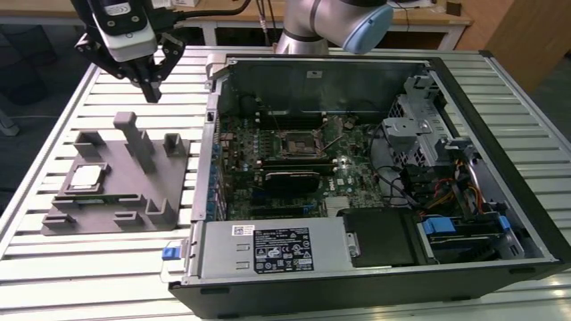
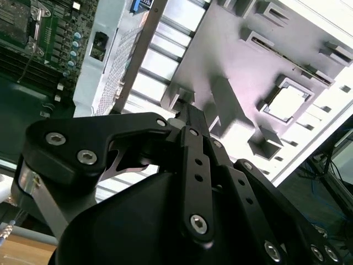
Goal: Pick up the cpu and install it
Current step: 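Reach for the cpu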
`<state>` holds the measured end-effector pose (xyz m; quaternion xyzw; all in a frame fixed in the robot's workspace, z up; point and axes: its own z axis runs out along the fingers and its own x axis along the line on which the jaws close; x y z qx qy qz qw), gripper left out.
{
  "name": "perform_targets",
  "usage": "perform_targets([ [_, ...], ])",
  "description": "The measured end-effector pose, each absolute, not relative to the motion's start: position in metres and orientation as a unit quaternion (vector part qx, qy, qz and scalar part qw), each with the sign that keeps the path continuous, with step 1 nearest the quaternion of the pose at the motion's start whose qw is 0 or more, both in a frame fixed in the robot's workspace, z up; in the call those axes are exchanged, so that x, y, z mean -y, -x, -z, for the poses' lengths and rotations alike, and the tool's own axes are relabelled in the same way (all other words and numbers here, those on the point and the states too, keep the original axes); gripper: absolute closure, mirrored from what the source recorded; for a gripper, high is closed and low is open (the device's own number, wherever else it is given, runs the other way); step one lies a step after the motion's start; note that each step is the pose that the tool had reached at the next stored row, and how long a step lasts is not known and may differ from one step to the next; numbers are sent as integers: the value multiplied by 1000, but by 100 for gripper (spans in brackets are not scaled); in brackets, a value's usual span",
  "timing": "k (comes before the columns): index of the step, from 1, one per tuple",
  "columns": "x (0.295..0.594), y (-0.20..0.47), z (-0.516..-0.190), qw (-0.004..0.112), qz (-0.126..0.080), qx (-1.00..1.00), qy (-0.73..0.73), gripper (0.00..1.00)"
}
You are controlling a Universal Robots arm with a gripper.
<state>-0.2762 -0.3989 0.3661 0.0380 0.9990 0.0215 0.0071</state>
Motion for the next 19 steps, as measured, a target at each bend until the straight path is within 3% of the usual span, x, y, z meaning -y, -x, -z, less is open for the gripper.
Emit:
perform_targets([
  [19, 399, 294, -362, 6, -21, -999, -38, 89],
])
